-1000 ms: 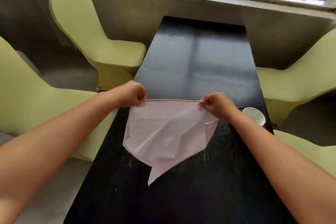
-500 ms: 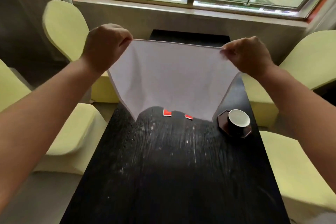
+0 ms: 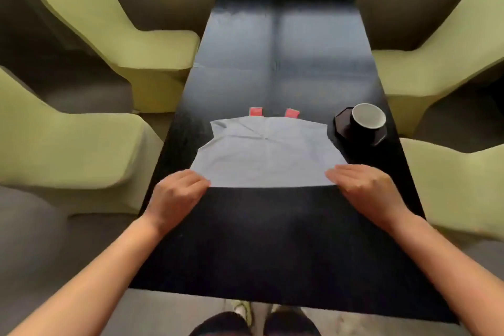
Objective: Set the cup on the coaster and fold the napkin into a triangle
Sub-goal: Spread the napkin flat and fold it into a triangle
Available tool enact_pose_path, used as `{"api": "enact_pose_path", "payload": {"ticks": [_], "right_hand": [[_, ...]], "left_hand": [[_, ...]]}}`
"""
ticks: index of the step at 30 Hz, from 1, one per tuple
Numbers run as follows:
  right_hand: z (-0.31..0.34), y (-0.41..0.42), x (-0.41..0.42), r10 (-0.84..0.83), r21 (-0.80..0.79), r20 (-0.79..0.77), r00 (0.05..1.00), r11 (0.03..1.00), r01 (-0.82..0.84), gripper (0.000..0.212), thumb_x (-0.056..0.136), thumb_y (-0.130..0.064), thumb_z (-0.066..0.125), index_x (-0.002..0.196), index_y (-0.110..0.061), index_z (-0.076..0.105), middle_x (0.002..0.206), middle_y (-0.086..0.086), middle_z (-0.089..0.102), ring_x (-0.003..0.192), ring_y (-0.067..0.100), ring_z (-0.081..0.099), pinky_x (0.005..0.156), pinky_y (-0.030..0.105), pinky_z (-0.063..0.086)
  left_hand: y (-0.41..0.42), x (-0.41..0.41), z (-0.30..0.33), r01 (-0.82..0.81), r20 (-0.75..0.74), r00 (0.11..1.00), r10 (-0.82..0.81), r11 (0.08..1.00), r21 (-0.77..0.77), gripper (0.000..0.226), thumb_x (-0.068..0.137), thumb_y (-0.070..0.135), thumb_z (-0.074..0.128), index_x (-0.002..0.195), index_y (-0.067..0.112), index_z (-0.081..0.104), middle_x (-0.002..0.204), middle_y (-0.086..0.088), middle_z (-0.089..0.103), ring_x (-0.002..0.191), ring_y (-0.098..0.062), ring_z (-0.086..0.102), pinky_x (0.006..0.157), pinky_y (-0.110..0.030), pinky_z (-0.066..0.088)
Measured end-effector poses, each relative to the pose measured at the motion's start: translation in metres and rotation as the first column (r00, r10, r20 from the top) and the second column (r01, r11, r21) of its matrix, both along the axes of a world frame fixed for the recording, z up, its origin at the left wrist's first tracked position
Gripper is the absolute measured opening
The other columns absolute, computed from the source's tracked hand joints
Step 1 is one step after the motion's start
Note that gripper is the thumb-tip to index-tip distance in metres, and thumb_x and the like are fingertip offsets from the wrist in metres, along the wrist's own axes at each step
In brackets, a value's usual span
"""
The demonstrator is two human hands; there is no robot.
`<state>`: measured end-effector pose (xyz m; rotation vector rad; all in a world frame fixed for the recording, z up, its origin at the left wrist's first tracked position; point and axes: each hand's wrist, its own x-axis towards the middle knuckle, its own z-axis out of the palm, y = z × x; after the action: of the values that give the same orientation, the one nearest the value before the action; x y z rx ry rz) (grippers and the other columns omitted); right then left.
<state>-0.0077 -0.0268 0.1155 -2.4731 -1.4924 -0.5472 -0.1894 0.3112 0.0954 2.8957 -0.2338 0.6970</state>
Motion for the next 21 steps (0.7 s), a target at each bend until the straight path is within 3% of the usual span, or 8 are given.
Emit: {"api": "enact_pose_path", "payload": {"ticks": [2, 5, 7, 11, 14, 18, 21], "right_hand": [[-0.042, -0.015, -0.029, -0.013, -0.025, -0.058, 0.998, 1.0, 0.011, 0.03, 0.078, 0.0, 0.046, 0.078, -0.011, 0.074, 0.077, 0.005, 0.075, 0.078, 0.024, 0.073, 0.066, 0.033, 0.06], [-0.096, -0.037, -0.066, -0.075, -0.07, -0.203, 0.976, 0.996, 0.062, 0.025, 0.066, 0.008, 0.06, 0.077, -0.009, 0.074, 0.076, 0.006, 0.075, 0.075, 0.026, 0.073, 0.063, 0.035, 0.06], [-0.126, -0.048, -0.086, -0.102, -0.094, -0.259, 0.96, 0.992, 0.08, 0.024, 0.068, 0.006, 0.055, 0.076, -0.009, 0.073, 0.075, 0.007, 0.074, 0.073, 0.027, 0.072, 0.059, 0.035, 0.059], [-0.172, -0.067, -0.117, -0.184, -0.168, -0.362, 0.914, 0.977, 0.13, 0.033, 0.057, 0.017, 0.069, 0.081, -0.006, 0.071, 0.079, 0.01, 0.073, 0.077, 0.032, 0.07, 0.062, 0.039, 0.059], [-0.189, -0.08, -0.135, -0.223, -0.186, -0.374, 0.9, 0.969, 0.162, 0.03, 0.067, 0.016, 0.061, 0.086, -0.006, 0.068, 0.084, 0.011, 0.07, 0.077, 0.034, 0.067, 0.062, 0.041, 0.056], [-0.197, -0.095, -0.158, -0.261, -0.121, -0.365, 0.894, 0.965, 0.232, 0.034, 0.068, 0.017, 0.064, 0.095, -0.005, 0.068, 0.096, 0.013, 0.071, 0.084, 0.036, 0.067, 0.067, 0.041, 0.057], [-0.2, -0.105, -0.17, -0.297, -0.073, -0.357, 0.886, 0.954, 0.29, 0.03, 0.074, 0.014, 0.064, 0.097, -0.003, 0.072, 0.102, 0.012, 0.073, 0.097, 0.031, 0.069, 0.08, 0.038, 0.057]], "left_hand": [[-0.015, -0.019, -0.036, -0.007, -0.104, 0.995, 0.008, 1.0, 0.006, 0.019, 0.08, 0.004, 0.055, 0.071, 0.01, 0.071, 0.068, -0.004, 0.069, 0.063, -0.025, 0.066, 0.058, -0.031, 0.055], [-0.037, -0.045, -0.077, -0.02, -0.263, 0.965, 0.016, 1.0, -0.009, 0.017, 0.072, 0.0, 0.055, 0.066, 0.009, 0.067, 0.059, -0.005, 0.062, 0.053, -0.025, 0.06, 0.05, -0.031, 0.052], [-0.051, -0.061, -0.098, -0.049, -0.376, 0.926, 0.043, 0.999, -0.007, 0.014, 0.063, -0.006, 0.065, 0.063, 0.009, 0.064, 0.057, -0.005, 0.058, 0.05, -0.026, 0.057, 0.047, -0.032, 0.049], [-0.069, -0.09, -0.135, -0.099, -0.547, 0.834, 0.071, 0.995, -0.023, 0.026, 0.05, -0.011, 0.077, 0.064, 0.005, 0.063, 0.062, -0.008, 0.061, 0.055, -0.027, 0.057, 0.044, -0.035, 0.048], [-0.076, -0.108, -0.152, -0.115, -0.573, 0.817, 0.059, 0.992, -0.061, 0.022, 0.057, -0.013, 0.076, 0.07, 0.003, 0.065, 0.073, -0.011, 0.066, 0.065, -0.029, 0.062, 0.046, -0.037, 0.05], [-0.086, -0.127, -0.167, -0.187, -0.505, 0.857, 0.101, 0.975, -0.122, 0.015, 0.067, -0.011, 0.07, 0.074, 0.002, 0.068, 0.077, -0.011, 0.067, 0.069, -0.03, 0.064, 0.047, -0.035, 0.051], [-0.087, -0.142, -0.178, -0.269, -0.417, 0.886, 0.202, 0.957, -0.109, 0.013, 0.077, -0.001, 0.057, 0.078, 0.005, 0.069, 0.08, -0.008, 0.068, 0.071, -0.029, 0.064, 0.051, -0.033, 0.051]]}}
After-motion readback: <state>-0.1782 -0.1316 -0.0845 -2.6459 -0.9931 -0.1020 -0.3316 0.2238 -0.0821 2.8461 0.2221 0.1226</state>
